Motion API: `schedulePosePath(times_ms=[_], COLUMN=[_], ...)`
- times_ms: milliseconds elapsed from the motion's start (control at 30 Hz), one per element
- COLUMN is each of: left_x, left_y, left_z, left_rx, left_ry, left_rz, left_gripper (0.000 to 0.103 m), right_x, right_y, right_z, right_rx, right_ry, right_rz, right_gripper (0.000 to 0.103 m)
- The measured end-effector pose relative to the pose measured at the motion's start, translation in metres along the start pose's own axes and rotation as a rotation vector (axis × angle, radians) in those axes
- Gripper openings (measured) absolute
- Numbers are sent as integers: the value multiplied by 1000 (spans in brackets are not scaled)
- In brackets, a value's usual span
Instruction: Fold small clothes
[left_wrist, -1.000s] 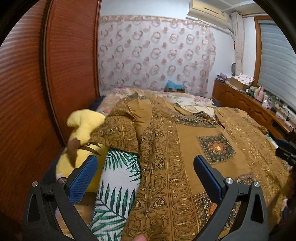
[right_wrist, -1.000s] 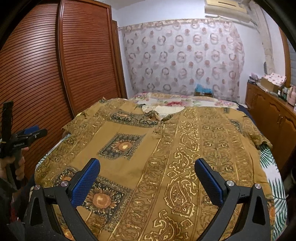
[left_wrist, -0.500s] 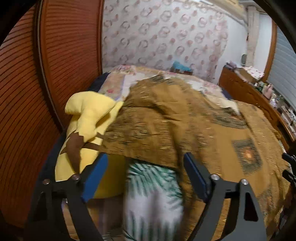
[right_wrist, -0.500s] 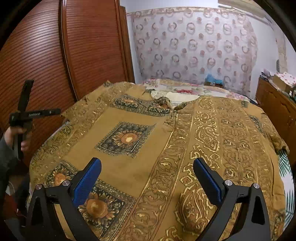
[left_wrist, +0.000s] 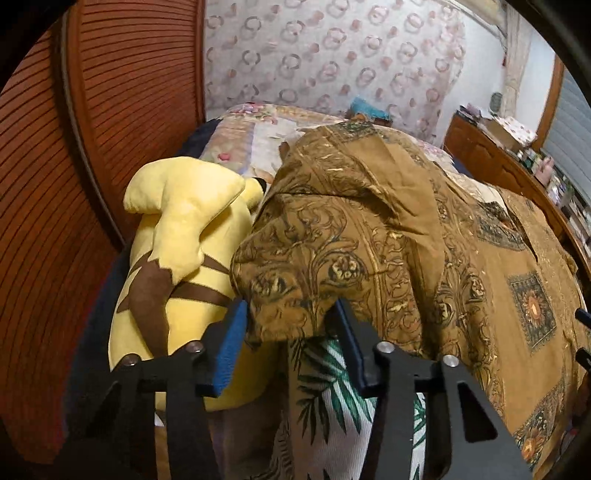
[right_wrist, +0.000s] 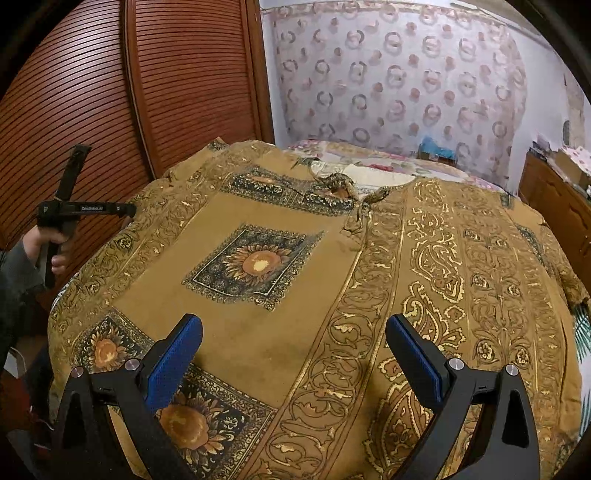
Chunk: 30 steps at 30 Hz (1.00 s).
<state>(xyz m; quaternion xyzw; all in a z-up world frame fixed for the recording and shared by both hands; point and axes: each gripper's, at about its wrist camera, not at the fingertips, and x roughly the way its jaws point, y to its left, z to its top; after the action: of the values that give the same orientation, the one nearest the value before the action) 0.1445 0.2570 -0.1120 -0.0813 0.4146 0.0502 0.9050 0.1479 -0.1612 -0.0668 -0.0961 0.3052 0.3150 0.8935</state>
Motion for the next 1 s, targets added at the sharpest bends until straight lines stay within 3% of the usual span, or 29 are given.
schedulePosePath(times_ms=[200, 367, 467, 700, 900, 1000], left_x=[-3, -30, -52, -81, -91, -89], left_y=[-8, -26, -39, -100, -172, -191], left_z=[5, 13, 24, 54, 47, 29], left_rx=[79, 157, 182, 264, 398, 457], left_ry=[13, -66, -128, -220, -212, -197], left_rz=[29, 105, 120, 2, -116, -131], left_gripper=[14, 7, 6, 5, 6, 18], right_x=[1, 1, 2, 2, 0, -1], right_y=[10, 13, 8, 6, 2, 0], right_z=[-5, -10, -10, -10, -11, -12], right_rx=[-25, -16, 2, -1, 13, 25], right_ry=[-21, -30, -34, -40, -44, -46], right_rz=[-8, -8, -4, -8, -1, -1], right_gripper=[100, 100, 100, 100, 100, 100])
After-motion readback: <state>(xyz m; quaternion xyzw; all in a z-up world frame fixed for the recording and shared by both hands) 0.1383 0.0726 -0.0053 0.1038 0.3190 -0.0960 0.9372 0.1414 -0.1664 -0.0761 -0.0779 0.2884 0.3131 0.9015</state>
